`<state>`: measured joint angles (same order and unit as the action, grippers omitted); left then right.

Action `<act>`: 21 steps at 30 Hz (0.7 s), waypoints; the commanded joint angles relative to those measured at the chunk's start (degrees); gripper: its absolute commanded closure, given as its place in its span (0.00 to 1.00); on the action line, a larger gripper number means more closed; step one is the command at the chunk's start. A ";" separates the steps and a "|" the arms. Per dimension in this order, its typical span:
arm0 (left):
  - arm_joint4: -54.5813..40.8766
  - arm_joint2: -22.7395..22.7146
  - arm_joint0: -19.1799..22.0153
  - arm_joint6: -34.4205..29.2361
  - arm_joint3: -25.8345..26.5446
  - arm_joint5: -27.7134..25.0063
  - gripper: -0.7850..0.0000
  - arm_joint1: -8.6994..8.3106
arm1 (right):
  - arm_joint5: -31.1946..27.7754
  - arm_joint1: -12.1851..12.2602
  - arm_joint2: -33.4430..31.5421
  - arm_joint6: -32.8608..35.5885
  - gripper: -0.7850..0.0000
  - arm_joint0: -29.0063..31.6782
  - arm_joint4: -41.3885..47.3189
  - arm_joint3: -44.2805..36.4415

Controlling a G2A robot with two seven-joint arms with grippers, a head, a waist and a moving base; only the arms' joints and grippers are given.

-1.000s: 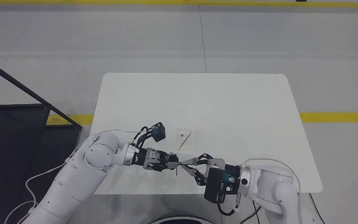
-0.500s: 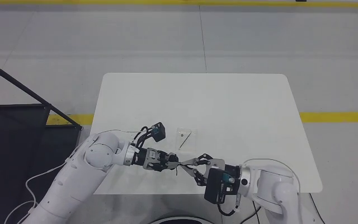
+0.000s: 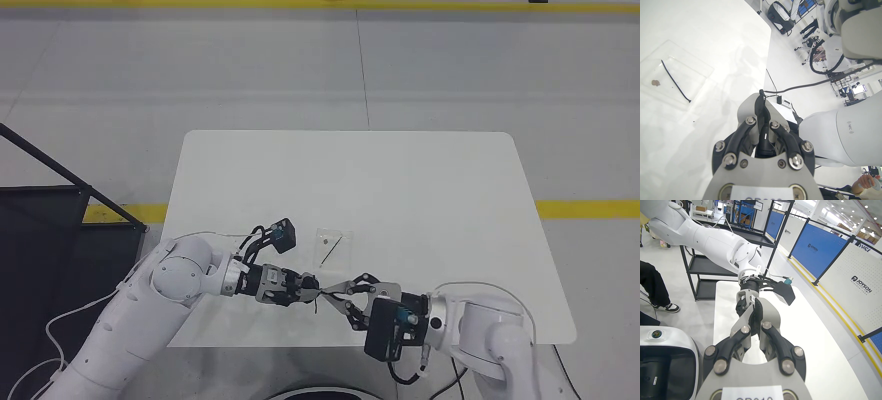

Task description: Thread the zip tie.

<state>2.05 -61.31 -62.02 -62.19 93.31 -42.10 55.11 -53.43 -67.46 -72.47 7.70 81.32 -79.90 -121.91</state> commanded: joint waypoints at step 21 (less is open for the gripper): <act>0.00 0.00 0.00 0.00 0.00 0.00 1.00 0.00 | 2.18 1.00 1.34 1.13 1.00 -0.95 0.53 0.40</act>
<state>2.05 -61.31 -62.02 -62.19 93.31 -42.10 55.11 -51.50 -66.49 -71.14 8.72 80.38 -79.40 -121.53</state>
